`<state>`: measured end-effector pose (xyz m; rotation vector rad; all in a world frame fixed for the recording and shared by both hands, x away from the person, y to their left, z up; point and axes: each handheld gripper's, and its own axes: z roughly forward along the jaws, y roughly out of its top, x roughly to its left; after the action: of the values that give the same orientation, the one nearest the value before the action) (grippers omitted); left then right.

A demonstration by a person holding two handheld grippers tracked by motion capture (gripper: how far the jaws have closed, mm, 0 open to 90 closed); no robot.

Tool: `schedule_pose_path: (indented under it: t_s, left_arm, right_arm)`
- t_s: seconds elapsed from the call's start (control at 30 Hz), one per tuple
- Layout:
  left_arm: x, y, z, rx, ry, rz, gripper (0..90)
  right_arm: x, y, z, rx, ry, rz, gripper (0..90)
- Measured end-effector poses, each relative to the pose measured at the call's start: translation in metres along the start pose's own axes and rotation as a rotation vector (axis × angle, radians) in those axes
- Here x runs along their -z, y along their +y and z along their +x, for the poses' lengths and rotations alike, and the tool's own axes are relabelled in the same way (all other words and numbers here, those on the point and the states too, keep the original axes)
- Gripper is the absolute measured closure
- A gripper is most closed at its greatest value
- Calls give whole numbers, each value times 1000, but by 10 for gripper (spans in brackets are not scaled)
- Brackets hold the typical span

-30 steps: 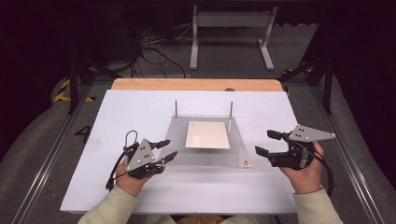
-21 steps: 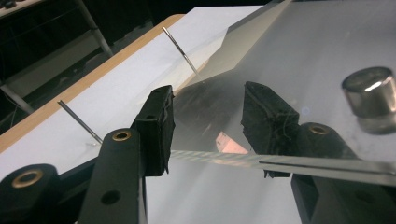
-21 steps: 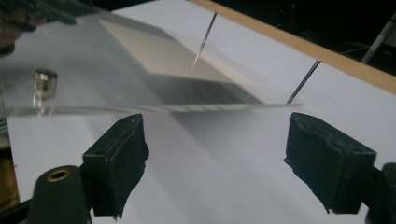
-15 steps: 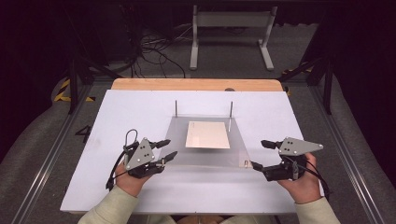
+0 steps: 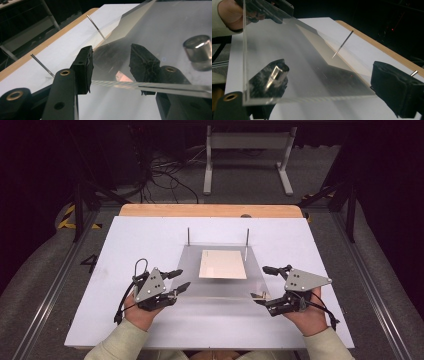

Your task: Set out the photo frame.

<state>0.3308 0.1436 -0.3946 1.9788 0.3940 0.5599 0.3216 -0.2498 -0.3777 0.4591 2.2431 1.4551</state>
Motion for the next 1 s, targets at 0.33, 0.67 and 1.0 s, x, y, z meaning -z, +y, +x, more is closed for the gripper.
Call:
schedule_pose_path:
  t_s: [0.33,0.67,1.0]
  left_arm:
    - [0,0,-1,4,2,-1,530]
    - [2,3,1,11,13,-5,530]
    - [11,13,-2,-7,63,-21,552]
  right_arm:
    - [-15,-5,8,25,-63,-2,500]
    - [-15,0,12,86,-100,8,573]
    - [-10,16,18,110,-133,13,603]
